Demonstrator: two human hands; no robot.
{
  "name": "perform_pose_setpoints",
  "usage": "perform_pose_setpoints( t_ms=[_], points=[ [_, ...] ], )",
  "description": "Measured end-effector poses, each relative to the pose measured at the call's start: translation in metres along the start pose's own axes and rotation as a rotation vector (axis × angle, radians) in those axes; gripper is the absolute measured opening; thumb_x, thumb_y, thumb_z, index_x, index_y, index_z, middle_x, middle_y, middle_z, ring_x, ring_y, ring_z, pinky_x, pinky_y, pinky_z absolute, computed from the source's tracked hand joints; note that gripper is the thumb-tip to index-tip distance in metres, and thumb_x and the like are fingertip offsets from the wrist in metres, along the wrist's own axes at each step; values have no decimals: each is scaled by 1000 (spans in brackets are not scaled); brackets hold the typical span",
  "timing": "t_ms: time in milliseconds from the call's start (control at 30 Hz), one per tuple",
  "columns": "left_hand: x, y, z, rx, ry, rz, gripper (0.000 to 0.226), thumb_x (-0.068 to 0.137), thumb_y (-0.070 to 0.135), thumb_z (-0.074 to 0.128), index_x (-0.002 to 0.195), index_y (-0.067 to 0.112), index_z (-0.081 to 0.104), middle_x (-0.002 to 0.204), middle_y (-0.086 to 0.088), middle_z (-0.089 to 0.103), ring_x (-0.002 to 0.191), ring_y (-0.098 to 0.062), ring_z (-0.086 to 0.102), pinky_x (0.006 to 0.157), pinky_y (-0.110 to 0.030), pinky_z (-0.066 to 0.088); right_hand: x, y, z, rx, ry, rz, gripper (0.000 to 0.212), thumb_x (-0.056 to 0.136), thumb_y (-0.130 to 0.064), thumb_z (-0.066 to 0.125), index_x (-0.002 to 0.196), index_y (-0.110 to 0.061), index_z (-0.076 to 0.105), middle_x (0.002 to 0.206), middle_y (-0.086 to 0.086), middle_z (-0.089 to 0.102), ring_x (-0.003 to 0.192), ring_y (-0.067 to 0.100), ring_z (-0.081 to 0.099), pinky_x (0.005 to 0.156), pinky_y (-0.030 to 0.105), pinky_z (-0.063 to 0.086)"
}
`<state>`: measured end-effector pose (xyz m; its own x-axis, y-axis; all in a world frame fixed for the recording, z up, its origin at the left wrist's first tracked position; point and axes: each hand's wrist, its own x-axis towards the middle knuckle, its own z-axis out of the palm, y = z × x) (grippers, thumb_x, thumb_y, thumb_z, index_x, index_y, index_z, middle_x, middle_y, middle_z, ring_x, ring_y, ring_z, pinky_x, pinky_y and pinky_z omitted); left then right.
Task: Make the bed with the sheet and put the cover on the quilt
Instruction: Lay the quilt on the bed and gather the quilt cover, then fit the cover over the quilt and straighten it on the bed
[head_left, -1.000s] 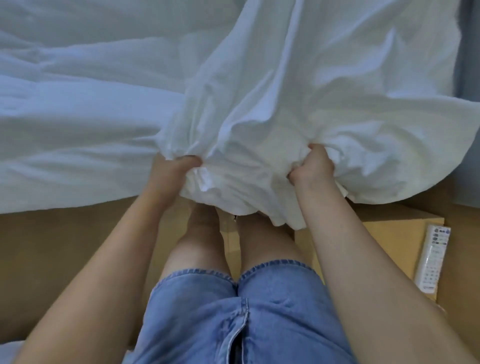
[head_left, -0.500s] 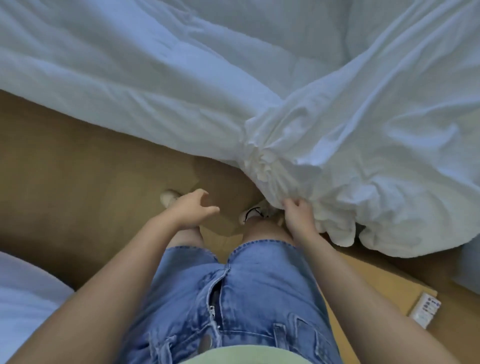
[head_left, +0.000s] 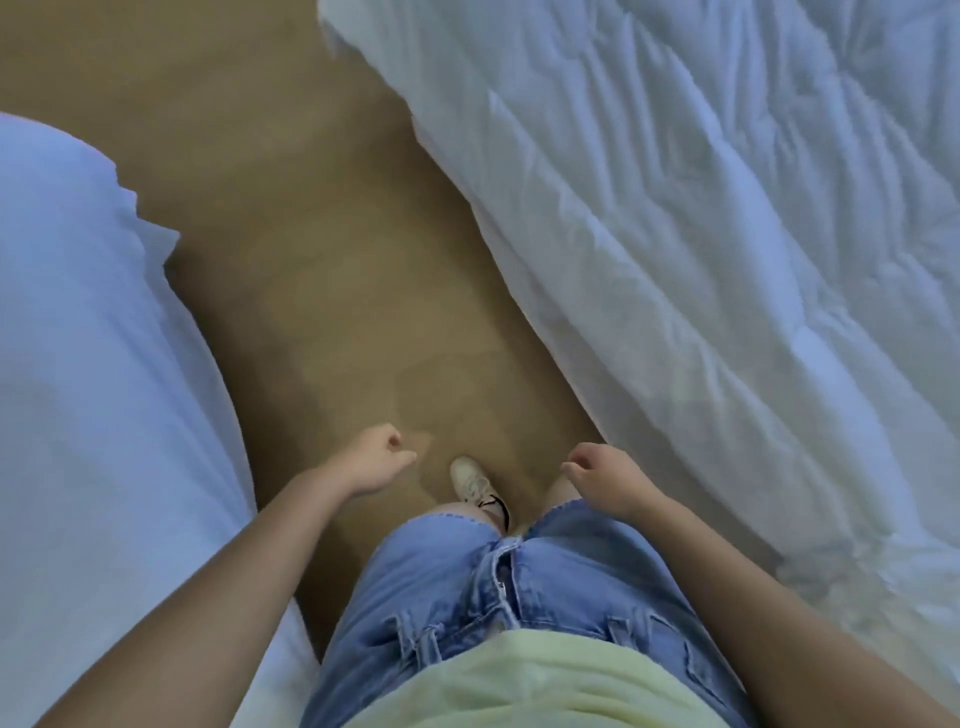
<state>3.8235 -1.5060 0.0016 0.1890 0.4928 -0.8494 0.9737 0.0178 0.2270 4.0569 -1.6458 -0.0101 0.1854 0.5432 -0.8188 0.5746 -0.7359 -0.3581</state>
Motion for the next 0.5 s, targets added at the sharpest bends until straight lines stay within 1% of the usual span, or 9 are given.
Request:
perform_pose_setpoints(
  t_ms=[100, 167, 200, 233, 267, 300, 333, 400, 500],
  points=[
    [7, -38, -15, -177, -15, -99, 42, 95, 30, 53, 129, 6, 49, 128, -10, 54, 115, -23, 52, 87, -24, 39, 36, -56, -7, -140, -66, -65, 22, 93, -17, 40, 77, -6, 50, 76, 7, 55, 70, 23, 48, 64, 33, 37],
    [14, -56, -18, -246, -48, -144, 40, 95, 33, 52, 127, 9, 50, 127, -7, 55, 114, -21, 53, 93, -27, 41, 62, -87, -15, -197, -105, -97, 20, 92, -15, 40, 72, -9, 42, 73, 6, 49, 65, 18, 39, 61, 31, 33],
    [17, -62, -20, -288, -59, -158, 38, 95, 34, 52, 125, 12, 52, 124, -5, 57, 111, -19, 54, 93, -28, 43, 75, -104, -21, -225, -132, -112, 18, 92, -16, 41, 75, -10, 45, 76, 6, 51, 66, 18, 41, 63, 31, 35],
    [21, -66, -23, -333, -55, -169, 35, 95, 35, 51, 123, 15, 53, 120, -2, 58, 107, -17, 55, 92, -29, 44, 89, -121, -28, -259, -161, -133, 15, 93, -17, 41, 84, -11, 51, 84, 6, 57, 72, 19, 47, 66, 31, 39],
    [28, -69, -30, -383, -34, -186, 31, 95, 35, 51, 120, 18, 55, 116, 0, 59, 104, -15, 55, 90, -29, 46, 104, -139, -34, -291, -183, -157, 17, 94, -20, 42, 100, -12, 56, 98, 7, 60, 82, 20, 54, 72, 31, 42],
    [37, -70, -40, -429, -1, -207, 27, 95, 34, 51, 117, 19, 57, 114, 1, 60, 102, -14, 56, 89, -28, 46, 119, -160, -41, -323, -192, -180, 26, 95, -22, 43, 117, -11, 54, 110, 8, 60, 94, 22, 56, 77, 32, 43],
    [48, -70, -53, -469, 30, -231, 24, 95, 32, 51, 115, 20, 59, 113, 2, 62, 101, -13, 57, 89, -29, 47, 134, -181, -50, -354, -195, -202, 33, 96, -23, 43, 125, -10, 50, 118, 8, 58, 102, 24, 56, 81, 32, 44],
    [75, -67, -89, -529, 65, -254, 22, 94, 29, 51, 112, 19, 60, 111, 0, 64, 100, -15, 59, 91, -33, 48, 167, -225, -69, -397, -197, -261, 35, 96, -23, 44, 126, -7, 49, 119, 9, 58, 105, 25, 56, 85, 34, 46],
    [114, -54, -157, -542, 40, -276, 22, 95, 27, 50, 110, 15, 61, 108, -4, 65, 99, -20, 60, 91, -34, 48, 213, -290, -109, -493, -245, -315, 31, 95, -20, 42, 118, -3, 54, 111, 11, 61, 99, 26, 57, 82, 35, 46]
  ],
)
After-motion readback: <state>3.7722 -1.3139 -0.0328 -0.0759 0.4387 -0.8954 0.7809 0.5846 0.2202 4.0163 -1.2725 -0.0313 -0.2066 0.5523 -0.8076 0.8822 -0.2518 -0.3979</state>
